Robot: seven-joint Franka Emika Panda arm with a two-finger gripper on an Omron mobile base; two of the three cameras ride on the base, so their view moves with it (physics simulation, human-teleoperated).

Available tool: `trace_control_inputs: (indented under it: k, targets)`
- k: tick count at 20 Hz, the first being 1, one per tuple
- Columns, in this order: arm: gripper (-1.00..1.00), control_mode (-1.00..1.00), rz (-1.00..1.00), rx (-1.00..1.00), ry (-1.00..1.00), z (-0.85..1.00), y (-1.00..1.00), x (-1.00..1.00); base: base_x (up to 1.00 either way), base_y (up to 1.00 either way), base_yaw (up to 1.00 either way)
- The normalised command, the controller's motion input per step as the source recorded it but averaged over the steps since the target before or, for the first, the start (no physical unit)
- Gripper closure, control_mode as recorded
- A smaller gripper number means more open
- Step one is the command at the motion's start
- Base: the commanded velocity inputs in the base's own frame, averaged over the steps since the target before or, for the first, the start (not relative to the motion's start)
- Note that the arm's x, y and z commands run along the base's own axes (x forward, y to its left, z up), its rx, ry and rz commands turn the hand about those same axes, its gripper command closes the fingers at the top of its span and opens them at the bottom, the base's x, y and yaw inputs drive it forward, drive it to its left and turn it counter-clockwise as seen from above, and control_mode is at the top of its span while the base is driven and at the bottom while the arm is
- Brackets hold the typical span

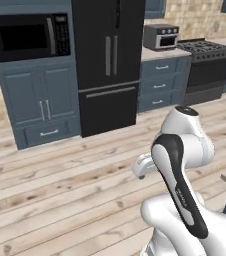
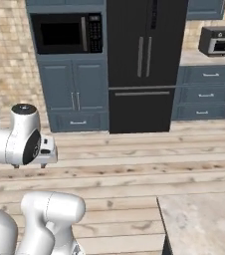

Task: There is a wine glass and glass cup on the dining counter. Place the wine bottle next to the wine glass and the juice bottle next to the glass cup.

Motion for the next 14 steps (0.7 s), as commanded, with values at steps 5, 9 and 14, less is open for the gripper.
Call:
trace_control_inputs:
  k: [5,9,14]
  targets:
    - [-1.0,1.0,0.0,0.0,0.0,0.0,0.0,0.0,0.59,0.15,-0.39]
    - [-1.0,1.0,0.0,0.0,0.0,0.0,0.0,0.0,0.58,0.16,-0.41]
    - [-1.0,1.0,0.0,0.0,0.0,0.0,0.0,0.0,0.58,0.16,-0.41]
